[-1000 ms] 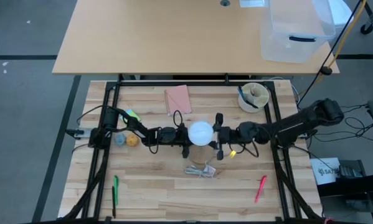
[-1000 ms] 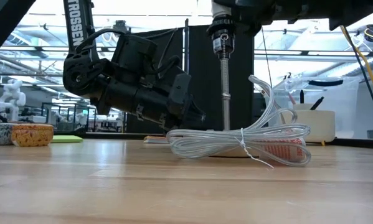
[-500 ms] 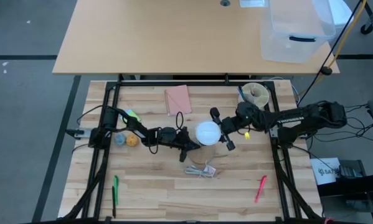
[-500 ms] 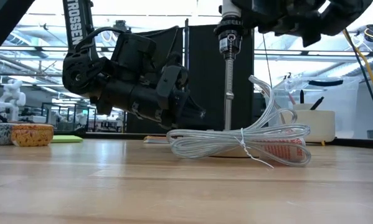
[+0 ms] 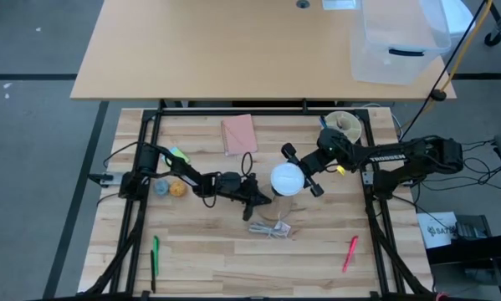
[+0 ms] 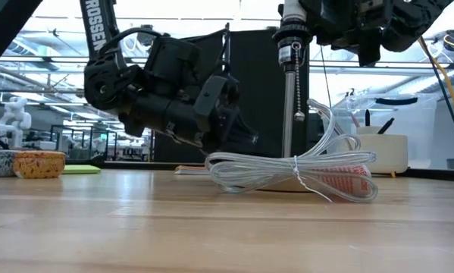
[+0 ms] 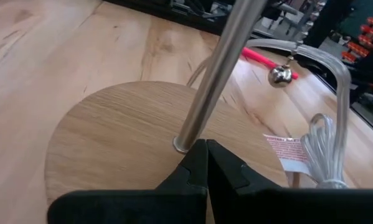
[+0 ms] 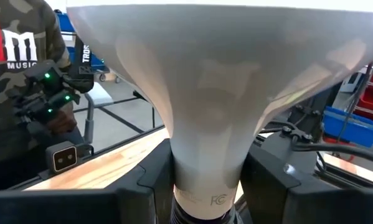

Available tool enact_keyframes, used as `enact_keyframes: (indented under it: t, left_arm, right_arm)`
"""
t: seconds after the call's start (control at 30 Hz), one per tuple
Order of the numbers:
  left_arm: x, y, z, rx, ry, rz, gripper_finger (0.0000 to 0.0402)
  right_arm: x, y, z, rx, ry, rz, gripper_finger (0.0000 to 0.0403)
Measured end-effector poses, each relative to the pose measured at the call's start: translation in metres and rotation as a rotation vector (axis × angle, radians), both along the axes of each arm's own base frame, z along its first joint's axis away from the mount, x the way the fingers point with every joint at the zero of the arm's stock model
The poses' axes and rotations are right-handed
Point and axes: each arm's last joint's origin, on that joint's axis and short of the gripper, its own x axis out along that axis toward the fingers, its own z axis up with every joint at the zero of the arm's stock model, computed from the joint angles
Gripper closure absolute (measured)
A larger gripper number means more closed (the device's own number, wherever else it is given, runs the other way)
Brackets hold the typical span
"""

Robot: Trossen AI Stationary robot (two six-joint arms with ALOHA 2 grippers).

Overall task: Screw lightbulb
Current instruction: Remove the lightbulb from the lamp

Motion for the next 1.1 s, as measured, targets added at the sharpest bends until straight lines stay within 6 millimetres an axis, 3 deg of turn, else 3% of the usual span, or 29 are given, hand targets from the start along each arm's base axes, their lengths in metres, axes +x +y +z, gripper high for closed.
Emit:
enact_keyframes:
  t: [0.47,1.1]
  left_arm:
    - [0.011,0.002,-0.012,-0.026,-0.010,0.085,0.0402]
    - [0.012,0.003,-0.012,-0.027,-0.011,0.103,0.0401]
  right_arm:
    - [0.000,0.000,0.003,0.010,-0.027,0.005,0.0263]
    - [0.006,0.010,0.008,0.136,0.017,-0.188,0.0148]
